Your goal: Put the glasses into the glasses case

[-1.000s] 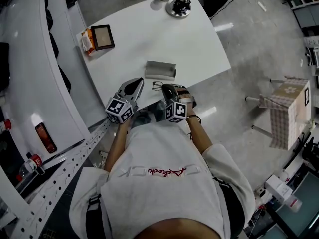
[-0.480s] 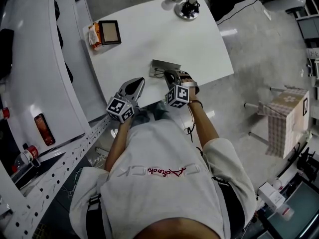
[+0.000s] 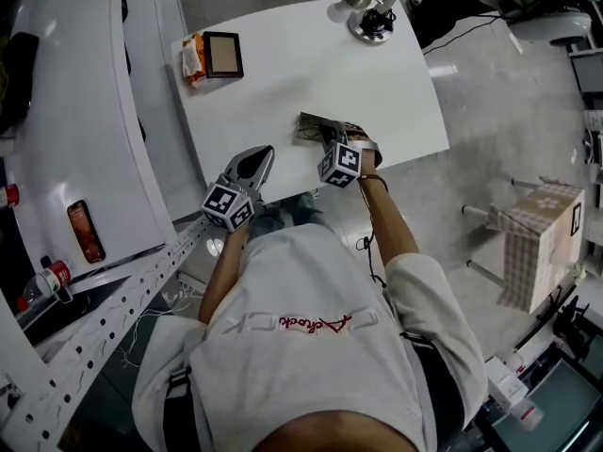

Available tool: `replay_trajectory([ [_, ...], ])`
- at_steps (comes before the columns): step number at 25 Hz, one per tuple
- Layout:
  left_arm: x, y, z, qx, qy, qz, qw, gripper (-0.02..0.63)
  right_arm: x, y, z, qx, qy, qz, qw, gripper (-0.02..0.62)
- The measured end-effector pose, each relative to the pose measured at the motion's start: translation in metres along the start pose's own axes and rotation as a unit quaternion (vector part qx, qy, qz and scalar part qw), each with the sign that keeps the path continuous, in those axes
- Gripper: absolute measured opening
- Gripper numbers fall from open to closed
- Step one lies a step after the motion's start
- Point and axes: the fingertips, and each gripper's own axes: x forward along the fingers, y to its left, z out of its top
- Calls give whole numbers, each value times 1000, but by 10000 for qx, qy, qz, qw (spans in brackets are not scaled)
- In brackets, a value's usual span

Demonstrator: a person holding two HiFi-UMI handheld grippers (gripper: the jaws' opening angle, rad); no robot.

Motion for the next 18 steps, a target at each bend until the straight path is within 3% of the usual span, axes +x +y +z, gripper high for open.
replay_trajectory([
  [11,-6,8,3,39,5,62,10000,14,24,25,-14,231,452,586,9970,17],
  [18,-7,10,5,41,1,52,10000,14,24,26,-13,253,392,603,9971,18],
])
